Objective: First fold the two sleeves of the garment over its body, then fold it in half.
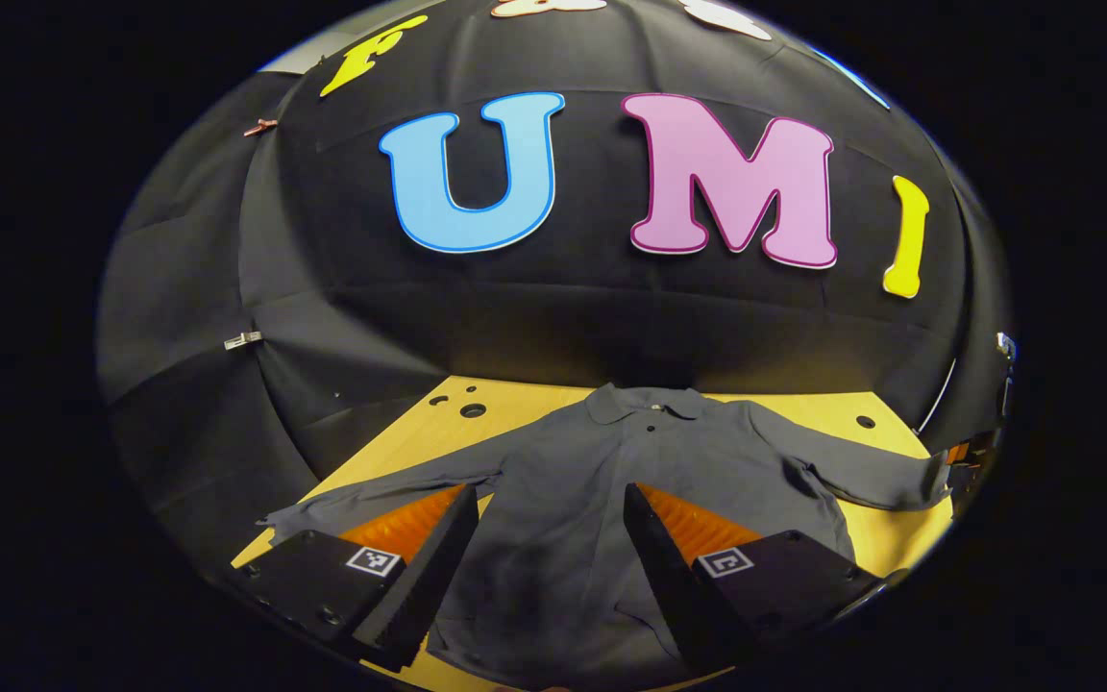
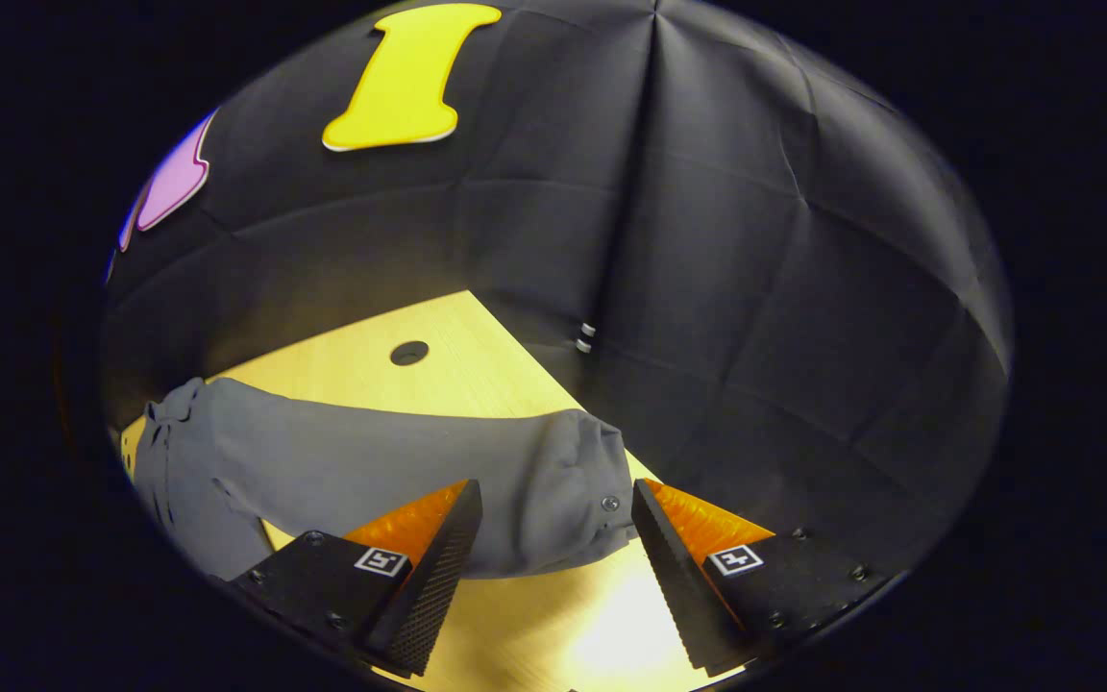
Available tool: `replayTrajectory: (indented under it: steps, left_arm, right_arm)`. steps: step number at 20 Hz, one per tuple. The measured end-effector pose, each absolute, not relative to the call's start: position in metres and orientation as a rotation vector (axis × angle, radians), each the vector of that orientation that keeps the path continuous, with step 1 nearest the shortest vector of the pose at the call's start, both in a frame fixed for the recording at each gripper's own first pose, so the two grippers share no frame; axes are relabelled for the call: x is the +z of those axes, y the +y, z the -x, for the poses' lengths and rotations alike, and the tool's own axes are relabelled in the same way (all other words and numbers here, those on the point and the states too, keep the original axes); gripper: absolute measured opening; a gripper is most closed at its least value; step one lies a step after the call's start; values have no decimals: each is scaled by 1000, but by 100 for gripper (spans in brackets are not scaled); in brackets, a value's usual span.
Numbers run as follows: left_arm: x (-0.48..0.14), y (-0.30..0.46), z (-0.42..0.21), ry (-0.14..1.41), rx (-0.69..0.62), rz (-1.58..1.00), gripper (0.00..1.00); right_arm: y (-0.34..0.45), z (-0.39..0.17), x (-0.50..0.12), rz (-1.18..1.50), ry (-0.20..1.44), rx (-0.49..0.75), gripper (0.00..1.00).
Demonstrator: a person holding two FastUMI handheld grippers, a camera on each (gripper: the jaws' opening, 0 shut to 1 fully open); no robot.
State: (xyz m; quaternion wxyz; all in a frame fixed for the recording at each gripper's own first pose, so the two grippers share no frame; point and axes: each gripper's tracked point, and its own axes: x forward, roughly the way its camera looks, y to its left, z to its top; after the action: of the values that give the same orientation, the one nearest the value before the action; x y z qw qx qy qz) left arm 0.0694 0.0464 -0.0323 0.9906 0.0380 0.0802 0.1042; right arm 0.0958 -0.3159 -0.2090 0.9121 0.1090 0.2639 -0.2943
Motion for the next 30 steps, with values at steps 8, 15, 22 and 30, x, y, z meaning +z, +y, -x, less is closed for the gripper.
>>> replayTrajectory:
  steps: [8, 15, 22, 30]
  left_arm:
    - [-41, 61, -75, 193, 245, -65, 96]
    - [-40, 62, -75, 195, 249, -74, 96]
    - [-38, 56, -72, 195, 235, -81, 96]
    - [-34, 76, -58, 197, 256, -94, 95]
  right_arm:
    - [-333, -99, -262, -312, 711, -664, 98]
    - [-331, -91, -268, -408, 757, -667, 99]
    - [-331, -90, -268, -404, 763, -622, 90]
    - [-341, -84, -245, -355, 756, -548, 11]
